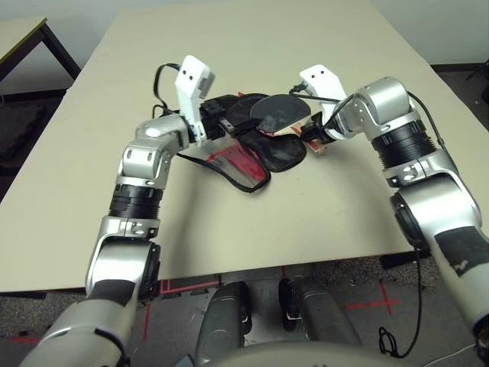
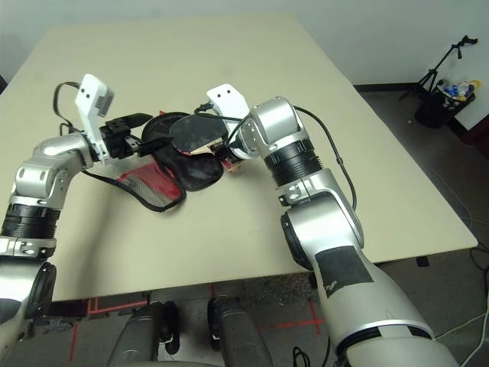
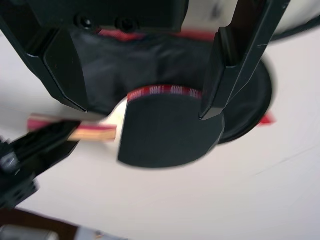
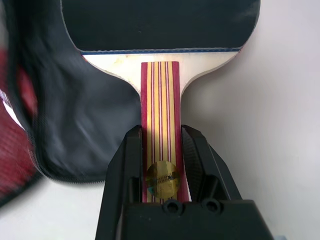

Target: Store the ping-pong paddle in its case and zip it.

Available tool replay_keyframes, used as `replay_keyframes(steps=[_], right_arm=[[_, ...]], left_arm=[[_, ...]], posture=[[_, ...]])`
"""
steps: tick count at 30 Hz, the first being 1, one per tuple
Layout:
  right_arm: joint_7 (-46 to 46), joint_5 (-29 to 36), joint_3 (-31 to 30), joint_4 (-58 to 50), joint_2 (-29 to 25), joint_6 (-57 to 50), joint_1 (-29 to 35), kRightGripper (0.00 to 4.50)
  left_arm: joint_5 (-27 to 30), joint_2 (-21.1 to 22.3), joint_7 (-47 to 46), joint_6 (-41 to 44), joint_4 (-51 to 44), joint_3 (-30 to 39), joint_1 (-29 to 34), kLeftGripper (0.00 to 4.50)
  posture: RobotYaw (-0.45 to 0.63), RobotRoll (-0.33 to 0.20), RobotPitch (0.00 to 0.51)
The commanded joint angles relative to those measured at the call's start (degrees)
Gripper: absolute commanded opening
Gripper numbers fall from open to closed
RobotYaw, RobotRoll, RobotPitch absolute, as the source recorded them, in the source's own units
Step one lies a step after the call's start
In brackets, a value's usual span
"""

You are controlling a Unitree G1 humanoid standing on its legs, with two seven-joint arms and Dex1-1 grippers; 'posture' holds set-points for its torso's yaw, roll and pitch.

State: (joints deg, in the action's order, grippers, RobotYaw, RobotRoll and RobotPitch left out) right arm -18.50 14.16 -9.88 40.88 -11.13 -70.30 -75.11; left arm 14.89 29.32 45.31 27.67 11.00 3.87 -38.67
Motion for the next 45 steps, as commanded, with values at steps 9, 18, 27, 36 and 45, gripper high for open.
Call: replay_keyframes(steps=[9,18,27,36,45], right_arm=[[4.49,-1.93,8.47,9.28,6.92,7.14,-4.24,1.17],[5.3,-3.9,8.59,8.65,6.98,7.38,-0.22,1.17],[6.18,-4.34,9.62,8.0,7.54,6.31,1.73,1.17],[5.64,-4.45,8.28,4.08,8.5,3.77,4.89,1.17],[5.97,-5.53,8.93,5.09,8.93,7.98,5.25,1.17]], left_arm=[[1.47,1.96,-2.47,1.87,-3.49,1.61,3.27,4.5],[1.85,1.97,-2.82,1.91,-3.65,1.45,3.38,4.5],[1.8,2.12,-2.41,1.61,-2.55,1.13,2.5,4.5],[1.55,2.14,-2.15,1.58,-1.85,0.82,1.76,4.5],[1.56,1.57,-2.41,1.62,-1.85,0.64,1.55,4.5]], posture=[[0.0,0.0,0.108],[-0.01,0.0,0.108],[-0.01,0.0,0.103],[-0.01,0.0,0.102],[-0.01,0.0,0.107]])
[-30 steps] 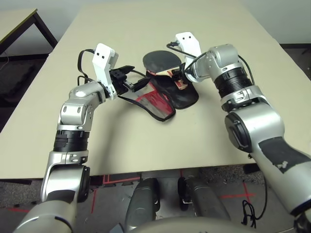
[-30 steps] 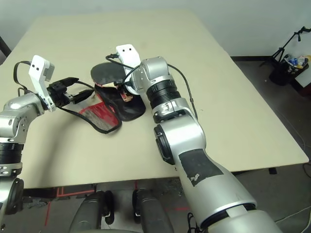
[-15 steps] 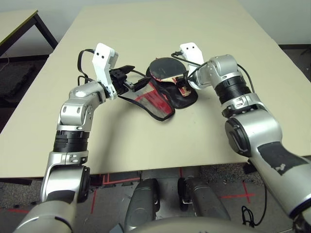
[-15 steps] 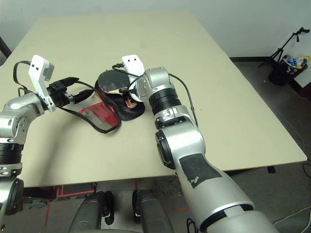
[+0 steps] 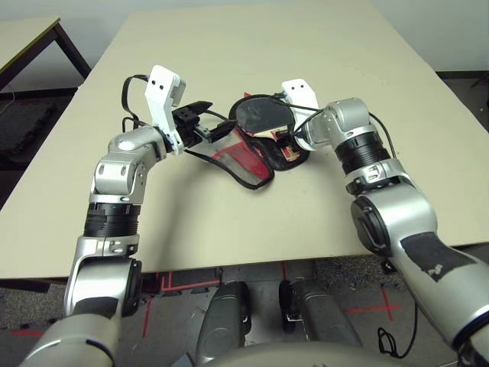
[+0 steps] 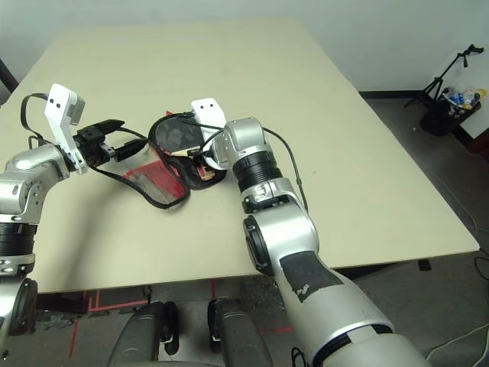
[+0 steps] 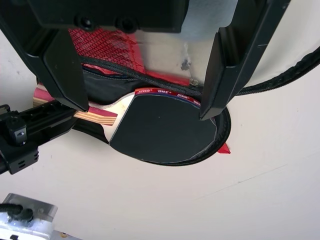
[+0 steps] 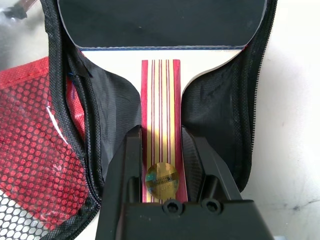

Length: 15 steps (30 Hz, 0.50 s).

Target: Store the ping-pong paddle in its case and zip it.

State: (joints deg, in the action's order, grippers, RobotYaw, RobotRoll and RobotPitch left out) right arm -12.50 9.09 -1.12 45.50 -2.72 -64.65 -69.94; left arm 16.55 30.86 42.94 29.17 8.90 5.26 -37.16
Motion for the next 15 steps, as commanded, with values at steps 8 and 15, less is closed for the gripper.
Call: replay_keyframes(steps=[8,15], right_arm=[[-1.4,-1.47,-0.44,1.39,0.51,5.4,-0.32,2.42],[-2.1,-0.29,1.53,0.16,0.02,6.54,-0.13,4.46]], left_arm=[[-0.03,-0.52,-0.6,-0.18,0.44,-0.56,-0.21,4.5],[0.64,-0.96,-1.31,-0.41,0.66,0.54,-0.88,4.5]], posture=[[-0.01,0.0,0.107],[-0.02,0.0,0.104]])
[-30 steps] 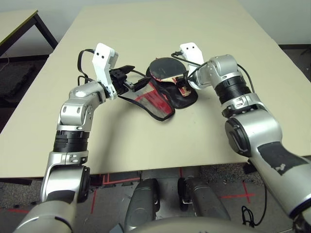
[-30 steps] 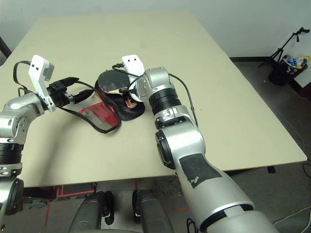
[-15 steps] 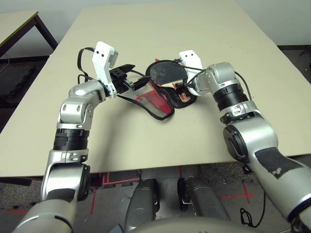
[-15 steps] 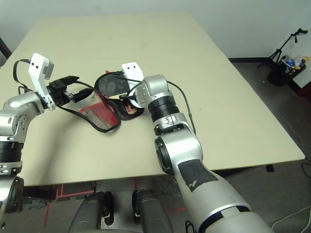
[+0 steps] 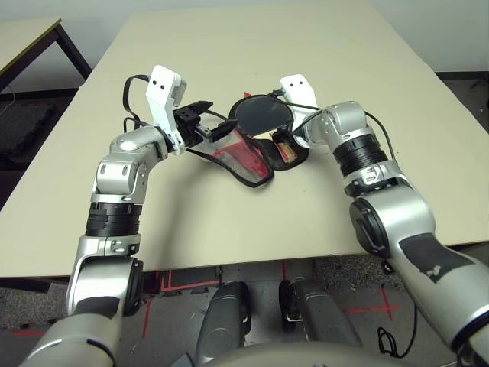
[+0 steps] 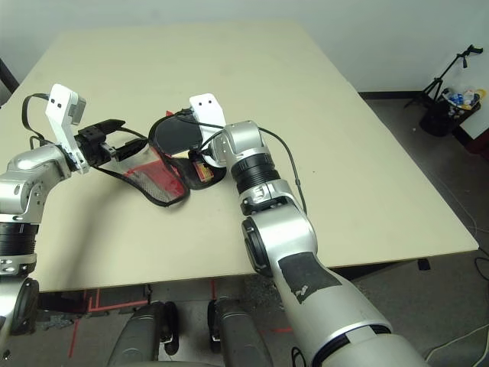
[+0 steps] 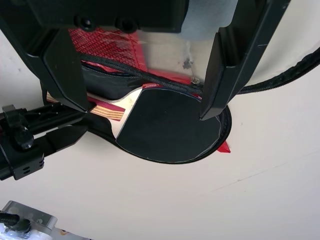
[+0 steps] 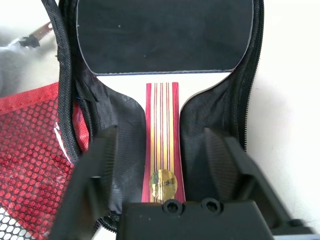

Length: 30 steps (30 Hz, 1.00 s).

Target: Store the ping-pong paddle in its case and zip it.

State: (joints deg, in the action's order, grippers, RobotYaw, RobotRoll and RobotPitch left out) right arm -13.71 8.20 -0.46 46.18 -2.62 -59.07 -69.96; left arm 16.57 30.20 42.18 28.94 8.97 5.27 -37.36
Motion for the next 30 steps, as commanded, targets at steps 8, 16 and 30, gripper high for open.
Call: replay_keyframes(steps=[8,16,30], right_arm=[[-7.66,2.5,3.22,-7.6,-6.87,6.79,3.09,4.46],[-10.39,7.44,9.24,-13.44,-11.39,4.36,10.51,4.46],[-7.82,5.85,9.9,-15.94,-15.08,12.91,13.84,4.46]], left_arm=[[-0.97,6.95,-5.9,-6.59,10.85,7.83,-5.45,4.5],[-2.35,13.32,-5.15,-12.92,20.7,10.82,-2.38,4.5],[-1.56,10.81,-5.17,-16.24,25.82,10.71,8.77,4.5]], posture=[[0.0,0.0,0.101],[-0.01,0.0,0.117],[-0.03,0.0,0.132]])
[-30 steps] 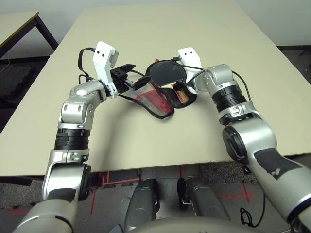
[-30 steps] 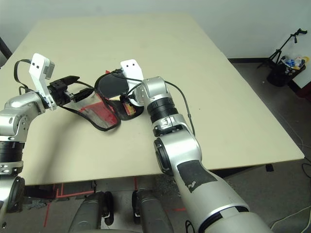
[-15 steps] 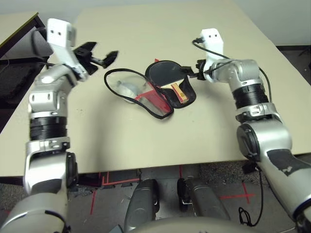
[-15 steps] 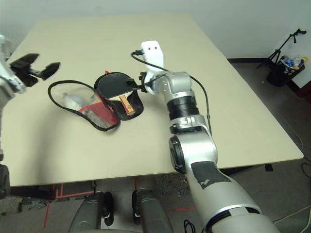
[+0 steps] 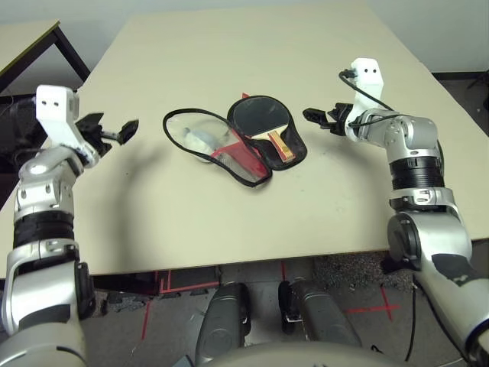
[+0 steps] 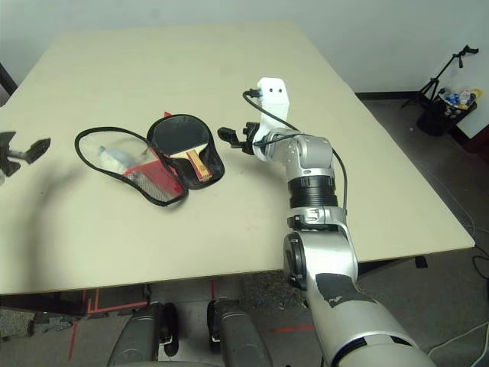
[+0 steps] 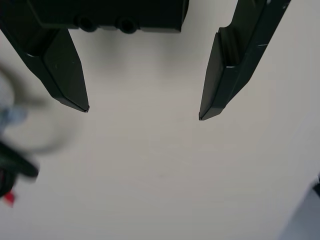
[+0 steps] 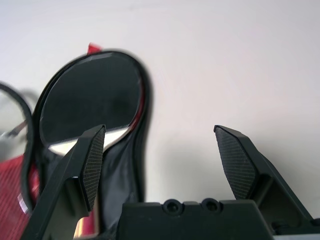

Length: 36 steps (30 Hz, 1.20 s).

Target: Store the ping-pong paddle in its case and zip it.

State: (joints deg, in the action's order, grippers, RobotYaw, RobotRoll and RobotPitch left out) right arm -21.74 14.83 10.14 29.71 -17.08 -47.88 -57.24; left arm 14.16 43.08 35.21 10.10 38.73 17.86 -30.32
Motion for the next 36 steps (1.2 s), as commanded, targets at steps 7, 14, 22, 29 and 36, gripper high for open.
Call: replay_keyframes(steps=[7,14,22,29,36], right_arm=[[-0.17,-2.75,-2.4,0.33,-2.87,3.2,3.61,4.46],[0.49,-2.34,-2.13,-0.05,-3.1,2.11,4.87,4.46],[5.16,1.15,3.38,2.15,-0.77,-3.27,3.02,4.46],[7.67,3.84,6.22,-0.58,0.21,-7.54,2.97,4.46],[9.38,5.59,7.2,-6.22,0.52,-10.86,5.03,4.46]], left_arm=[[7.21,-6.28,6.54,17.72,-25.14,-6.25,2.46,4.5],[16.68,-6.58,7.24,32.08,-34.75,-4.75,-2.89,4.5],[6.81,-15.59,5.65,18.42,-13.67,-13.38,-14.17,4.5],[0.87,-22.98,5.58,4.76,8.29,-15.28,-21.67,4.5],[0.23,-30.01,3.2,-2.08,18.15,-13.34,-27.93,4.5]], posture=[[-0.02,0.0,0.138],[-0.03,0.0,0.138],[-0.03,0.0,0.131],[-0.06,0.0,0.145],[-0.09,0.0,0.168]])
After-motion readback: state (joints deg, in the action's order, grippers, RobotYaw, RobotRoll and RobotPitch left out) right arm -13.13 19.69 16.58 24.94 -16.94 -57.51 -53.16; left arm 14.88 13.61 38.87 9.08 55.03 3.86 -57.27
